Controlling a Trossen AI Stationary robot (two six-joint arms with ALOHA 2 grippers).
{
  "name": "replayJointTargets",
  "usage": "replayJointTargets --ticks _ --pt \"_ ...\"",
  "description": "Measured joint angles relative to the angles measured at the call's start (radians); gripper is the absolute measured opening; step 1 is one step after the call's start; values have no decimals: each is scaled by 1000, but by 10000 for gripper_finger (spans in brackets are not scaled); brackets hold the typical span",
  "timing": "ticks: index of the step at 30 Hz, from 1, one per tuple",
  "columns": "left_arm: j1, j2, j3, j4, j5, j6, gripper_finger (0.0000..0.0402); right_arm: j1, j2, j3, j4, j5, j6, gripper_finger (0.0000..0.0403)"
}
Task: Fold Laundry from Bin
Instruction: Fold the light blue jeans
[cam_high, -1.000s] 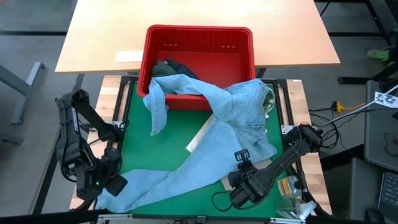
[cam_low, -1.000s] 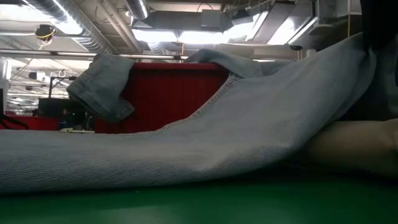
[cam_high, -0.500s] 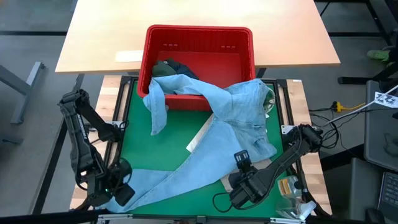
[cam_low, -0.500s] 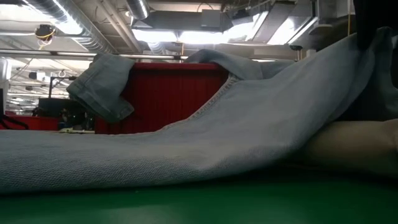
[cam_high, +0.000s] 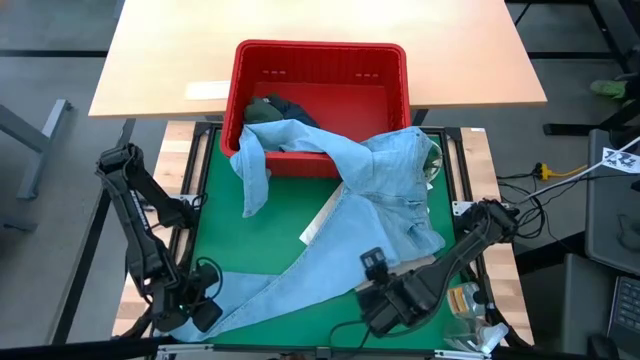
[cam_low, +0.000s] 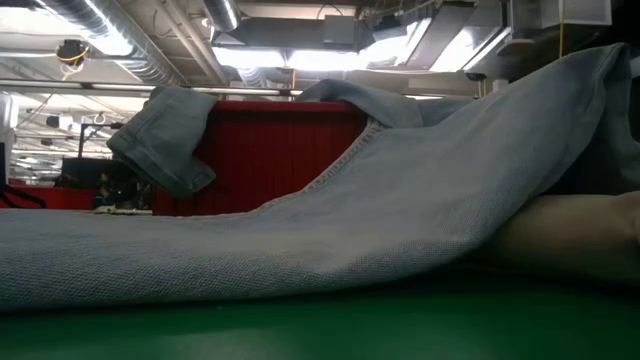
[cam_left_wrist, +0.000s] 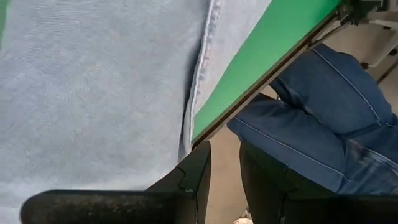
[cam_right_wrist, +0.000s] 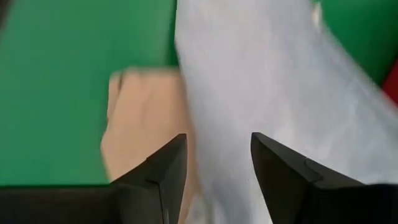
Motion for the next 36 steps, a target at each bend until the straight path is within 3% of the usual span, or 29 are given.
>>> replayJointTargets --ticks 8,16,26,31,36 --pt "0 0 -65 86 -10 1 80 -150 30 0 416 -176 -220 179" --pt "6 0 -106 83 -11 1 80 -320 146 0 673 -393 -275 179" --pt "19 0 -109 84 -19 1 80 -457 305 -1 756 -496 -272 179" --pt "19 0 -109 83 -19 1 80 -498 338 -1 751 -667 -271 179" --pt "19 0 -109 85 -19 1 80 -510 367 -1 758 -651 -271 179"
